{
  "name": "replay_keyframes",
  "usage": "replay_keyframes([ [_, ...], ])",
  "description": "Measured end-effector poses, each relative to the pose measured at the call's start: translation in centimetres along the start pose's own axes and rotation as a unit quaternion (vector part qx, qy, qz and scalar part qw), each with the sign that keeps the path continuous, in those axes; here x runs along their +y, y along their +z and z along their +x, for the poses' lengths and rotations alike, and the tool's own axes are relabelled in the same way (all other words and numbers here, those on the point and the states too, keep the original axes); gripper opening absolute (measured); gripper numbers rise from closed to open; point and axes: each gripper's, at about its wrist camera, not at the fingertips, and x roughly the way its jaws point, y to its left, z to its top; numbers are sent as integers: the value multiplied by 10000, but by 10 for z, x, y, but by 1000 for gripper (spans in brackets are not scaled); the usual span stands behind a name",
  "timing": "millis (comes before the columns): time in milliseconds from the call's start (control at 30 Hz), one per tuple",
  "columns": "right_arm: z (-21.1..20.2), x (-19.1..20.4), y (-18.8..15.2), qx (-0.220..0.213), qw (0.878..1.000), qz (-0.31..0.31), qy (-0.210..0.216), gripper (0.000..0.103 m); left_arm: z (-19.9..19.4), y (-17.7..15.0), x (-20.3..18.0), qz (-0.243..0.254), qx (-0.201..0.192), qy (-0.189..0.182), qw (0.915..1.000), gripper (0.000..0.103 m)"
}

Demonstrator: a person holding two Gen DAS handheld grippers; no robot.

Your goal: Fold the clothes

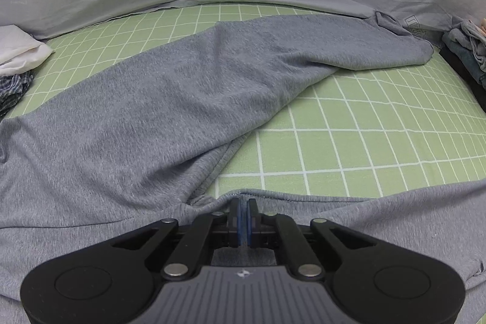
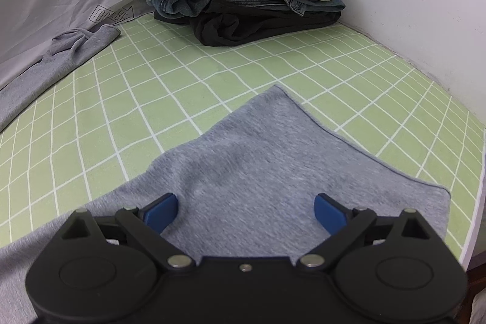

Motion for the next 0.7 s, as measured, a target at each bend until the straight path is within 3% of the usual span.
replay_keyframes([
  [67, -4, -5, 0, -22, 9999, -131, 30, 96, -9, -3, 2, -36, -22, -6, 10000, 13],
  [200, -13, -14, -1, -67, 9992, -394, 89, 88, -33, -16, 11, -270, -65, 51, 9996, 14],
  [367, -34, -14, -15, -87, 9972, -666, 334, 70, -64, -46, 18, -532, 30, 175, 9984, 14],
  [533, -64, -3, -35, -51, 9933, -764, 869, 51, -85, -85, 6, -251, 321, -85, 9991, 14],
  [567, -72, 2, -39, -18, 9908, -869, 1035, 42, -86, -91, 1, -155, 381, -145, 9991, 14],
  [700, -95, 24, -53, 27, 9783, -1260, 1642, 31, -83, -107, -22, 428, 585, -502, 9961, 14],
])
